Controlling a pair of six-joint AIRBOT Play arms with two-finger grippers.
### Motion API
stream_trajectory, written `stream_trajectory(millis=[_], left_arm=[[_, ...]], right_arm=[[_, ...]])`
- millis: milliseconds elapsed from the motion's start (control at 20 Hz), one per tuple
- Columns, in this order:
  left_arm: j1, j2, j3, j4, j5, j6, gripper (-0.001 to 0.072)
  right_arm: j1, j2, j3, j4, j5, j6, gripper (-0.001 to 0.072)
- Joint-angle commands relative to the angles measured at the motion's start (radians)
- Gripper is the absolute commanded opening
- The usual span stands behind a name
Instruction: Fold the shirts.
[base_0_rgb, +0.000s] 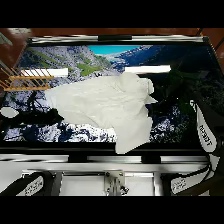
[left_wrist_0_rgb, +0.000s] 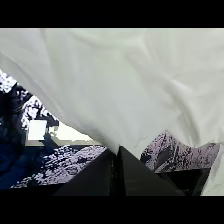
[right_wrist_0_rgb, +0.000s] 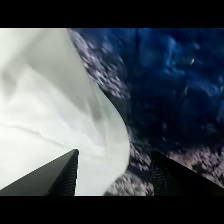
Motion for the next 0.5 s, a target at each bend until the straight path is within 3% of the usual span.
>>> stream_trajectory(millis=[0, 300, 350, 400, 450], left_arm=[[0.0, 0.007, 0.001, 0.0, 0.001, 0.002, 0.0026], [0.0, 0.01, 0.001, 0.0, 0.001, 0.003, 0.0026], [0.0, 0.011, 0.001, 0.0, 0.001, 0.002, 0.0027], [0.0, 0.013, 0.001, 0.0, 0.001, 0.002, 0.0027], [0.0, 0.016, 0.001, 0.0, 0.002, 0.003, 0.0027]], right_arm=[[-0.019, -0.002, 0.0, 0.016, -0.071, -0.007, 0.0582], [0.022, -0.005, -0.075, 0.026, 0.001, 0.045, 0.0565], [0.021, -0.005, -0.093, 0.026, 0.018, 0.065, 0.0478], [0.021, -0.005, -0.108, 0.027, 0.04, 0.08, 0.0468], [0.021, -0.005, -0.117, 0.027, 0.067, 0.091, 0.0384]])
